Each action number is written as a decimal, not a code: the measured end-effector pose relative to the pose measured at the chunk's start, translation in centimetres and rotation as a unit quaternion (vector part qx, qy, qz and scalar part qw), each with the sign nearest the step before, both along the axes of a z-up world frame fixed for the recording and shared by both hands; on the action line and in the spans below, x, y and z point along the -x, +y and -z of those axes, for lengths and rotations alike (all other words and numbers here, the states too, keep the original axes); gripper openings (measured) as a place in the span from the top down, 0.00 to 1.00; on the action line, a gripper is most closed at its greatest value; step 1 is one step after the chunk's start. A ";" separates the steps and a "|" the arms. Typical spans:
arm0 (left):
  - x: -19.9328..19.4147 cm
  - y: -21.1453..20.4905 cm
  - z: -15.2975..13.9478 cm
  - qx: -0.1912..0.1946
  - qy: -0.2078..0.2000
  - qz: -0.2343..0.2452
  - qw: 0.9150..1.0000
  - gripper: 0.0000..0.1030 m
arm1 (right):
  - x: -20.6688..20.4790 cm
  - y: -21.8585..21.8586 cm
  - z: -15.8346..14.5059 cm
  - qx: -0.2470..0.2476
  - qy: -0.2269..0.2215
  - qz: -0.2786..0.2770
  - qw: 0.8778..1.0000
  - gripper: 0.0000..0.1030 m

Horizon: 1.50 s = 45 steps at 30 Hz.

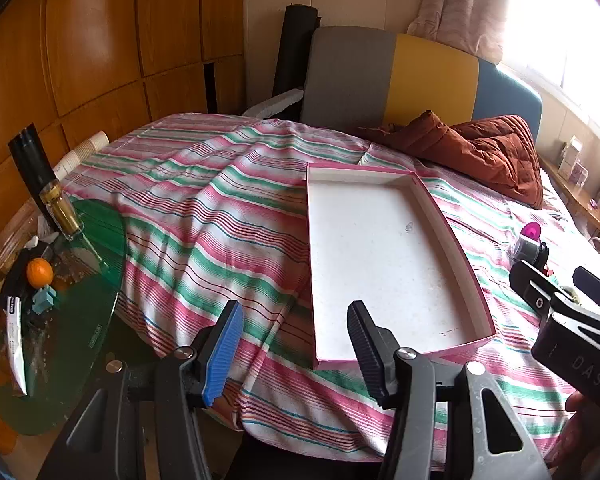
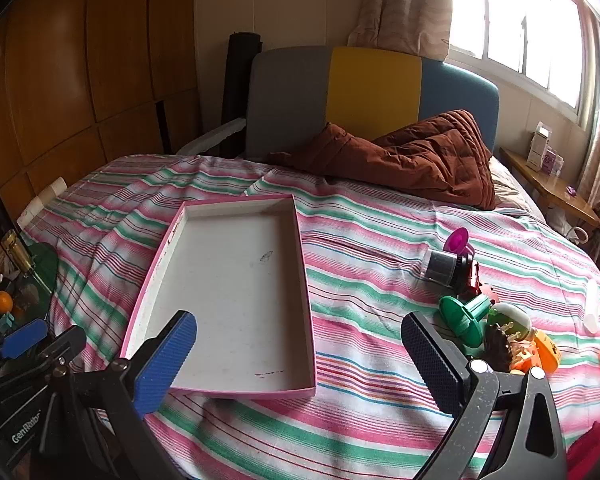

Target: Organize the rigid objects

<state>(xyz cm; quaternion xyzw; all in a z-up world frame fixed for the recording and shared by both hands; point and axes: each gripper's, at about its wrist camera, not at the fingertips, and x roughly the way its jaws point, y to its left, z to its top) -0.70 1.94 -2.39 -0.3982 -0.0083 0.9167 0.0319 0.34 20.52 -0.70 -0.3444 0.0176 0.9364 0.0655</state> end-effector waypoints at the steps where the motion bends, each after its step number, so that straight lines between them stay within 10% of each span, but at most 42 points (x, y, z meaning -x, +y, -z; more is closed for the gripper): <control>1: 0.1 0.0 0.0 -0.004 -0.002 0.003 1.000 0.47 | 0.1 0.1 0.1 0.000 -0.001 -0.001 1.000 0.00; 25: 0.3 7.4 -0.8 0.050 0.027 0.129 0.990 0.47 | -3.2 14.6 -0.2 0.027 0.010 0.070 0.997 0.00; 38: 1.7 14.3 -0.5 0.010 -0.026 0.235 0.972 0.43 | -8.0 30.3 1.5 0.107 0.011 0.220 0.970 0.00; 45: 4.0 21.0 0.6 -0.037 -0.102 0.309 0.945 0.43 | -9.5 33.1 2.0 0.185 0.024 0.257 0.948 0.00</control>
